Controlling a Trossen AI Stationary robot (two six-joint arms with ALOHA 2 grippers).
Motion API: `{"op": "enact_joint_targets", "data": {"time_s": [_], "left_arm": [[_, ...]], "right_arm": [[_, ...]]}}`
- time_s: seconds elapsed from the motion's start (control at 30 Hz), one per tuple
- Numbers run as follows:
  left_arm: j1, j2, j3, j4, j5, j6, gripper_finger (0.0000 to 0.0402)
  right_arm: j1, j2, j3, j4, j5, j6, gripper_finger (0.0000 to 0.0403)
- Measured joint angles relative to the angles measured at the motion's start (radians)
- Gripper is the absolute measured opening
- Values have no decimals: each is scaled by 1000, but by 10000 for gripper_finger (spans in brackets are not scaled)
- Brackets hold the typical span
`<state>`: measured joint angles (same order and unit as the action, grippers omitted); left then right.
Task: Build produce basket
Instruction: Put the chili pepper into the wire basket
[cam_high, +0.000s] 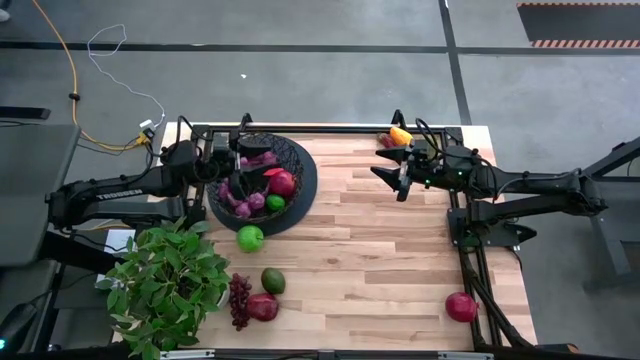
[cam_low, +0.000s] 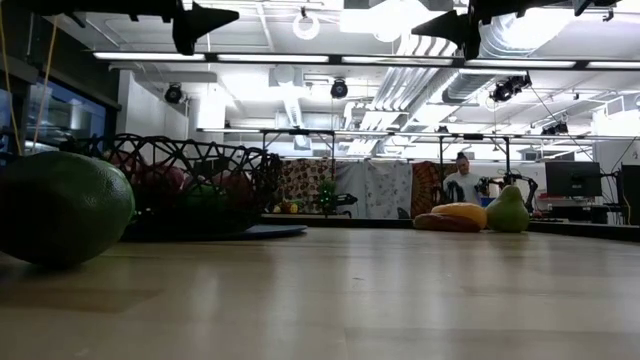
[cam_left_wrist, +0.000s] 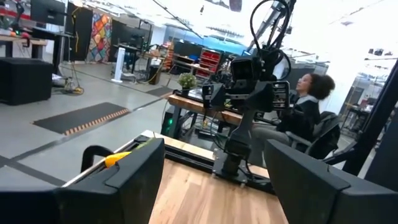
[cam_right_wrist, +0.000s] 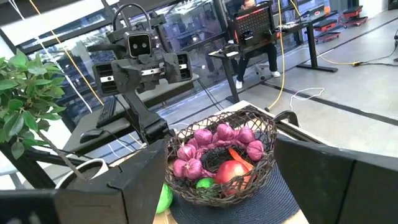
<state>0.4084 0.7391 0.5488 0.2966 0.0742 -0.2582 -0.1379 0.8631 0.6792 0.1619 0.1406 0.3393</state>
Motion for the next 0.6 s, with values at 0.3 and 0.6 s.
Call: {"op": "enact_joint_targets", "data": {"time_s": [0.3,0.6], "left_arm": [[0,0,0,0,0,-54,266],[0,0,0,0,-1,-98,266]], "right_arm": [[-81,94,216,-498,167,178,277],[-387,406,417,-1051,140,182,277]]}}
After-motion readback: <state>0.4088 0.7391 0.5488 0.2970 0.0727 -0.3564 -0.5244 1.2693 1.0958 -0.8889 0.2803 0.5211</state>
